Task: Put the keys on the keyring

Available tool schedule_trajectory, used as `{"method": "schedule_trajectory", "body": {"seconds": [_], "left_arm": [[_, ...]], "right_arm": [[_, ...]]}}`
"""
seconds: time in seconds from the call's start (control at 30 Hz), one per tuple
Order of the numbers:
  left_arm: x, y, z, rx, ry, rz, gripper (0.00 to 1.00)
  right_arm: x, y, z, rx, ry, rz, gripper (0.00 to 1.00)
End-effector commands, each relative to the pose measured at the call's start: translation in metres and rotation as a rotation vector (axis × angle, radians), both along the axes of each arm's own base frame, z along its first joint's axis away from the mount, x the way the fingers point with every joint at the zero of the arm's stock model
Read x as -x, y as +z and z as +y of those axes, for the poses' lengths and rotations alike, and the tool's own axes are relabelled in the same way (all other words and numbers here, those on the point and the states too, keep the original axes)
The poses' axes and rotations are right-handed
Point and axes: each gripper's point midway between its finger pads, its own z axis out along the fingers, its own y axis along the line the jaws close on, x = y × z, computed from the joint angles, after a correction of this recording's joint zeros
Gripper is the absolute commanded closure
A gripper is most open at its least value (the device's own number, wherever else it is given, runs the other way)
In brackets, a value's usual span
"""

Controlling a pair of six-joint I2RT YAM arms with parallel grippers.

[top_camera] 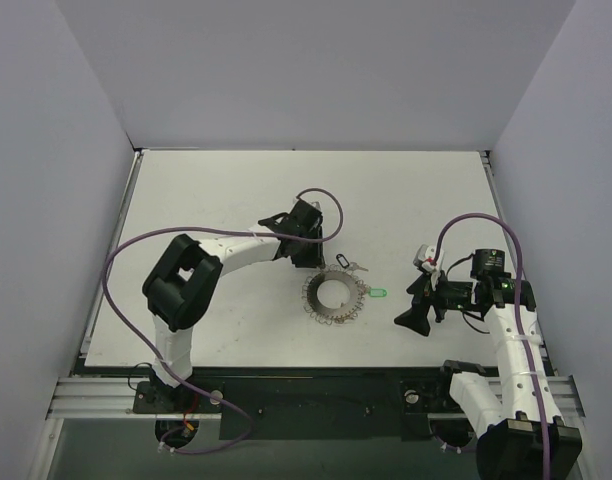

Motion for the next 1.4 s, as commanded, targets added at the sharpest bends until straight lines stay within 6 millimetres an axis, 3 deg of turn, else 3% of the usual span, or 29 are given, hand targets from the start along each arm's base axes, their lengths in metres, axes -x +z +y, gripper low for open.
{"method": "schedule_trajectory", "body": {"seconds": [0.0,0.23,0.63,0.8,0.83,0.9,0.97,1.17,1.23,1.27,1.37], "left_arm": [[-0.005,0.006,-0.004,-0.044,0.002,-0.006,0.62],[-0.005,0.004,-0.010,-0.050,-0.005,0.001,0.64],[-0.006,0.001,-0.009,-0.070,0.002,0.000,0.74],[-0.009,0.007,-0.009,-0.061,0.005,-0.013,0.90],[-0.009,0.007,-0.010,-0.060,0.004,-0.012,1.00],[-0.011,0.012,-0.010,-0.059,0.001,-0.026,1.00],[-0.013,0.021,-0.007,-0.060,0.003,-0.051,1.00],[-0.017,0.077,0.010,-0.082,-0.056,-0.232,1.00],[-0.013,0.102,0.018,-0.086,-0.112,-0.311,1.00],[-0.009,0.101,0.024,-0.107,-0.147,-0.329,1.00],[0.001,0.124,0.032,-0.106,-0.221,-0.422,1.00]], "right_arm": [[0.008,0.004,0.006,-0.040,0.024,0.008,0.15],[0.010,0.004,0.006,-0.036,0.032,0.004,0.15],[0.012,0.006,0.006,-0.040,0.044,0.000,0.15],[0.013,0.007,0.006,-0.038,0.048,-0.006,0.15],[0.014,0.007,0.006,-0.040,0.049,-0.004,0.15],[0.014,0.007,0.006,-0.039,0.048,-0.005,0.15],[0.014,0.008,0.006,-0.042,0.049,-0.005,0.15],[0.019,0.009,0.007,-0.039,0.077,-0.016,0.15],[0.021,0.009,0.007,-0.036,0.094,-0.018,0.15],[0.023,0.011,0.008,-0.030,0.113,-0.025,0.15],[0.025,0.015,0.006,0.001,0.149,-0.017,0.15]]}}
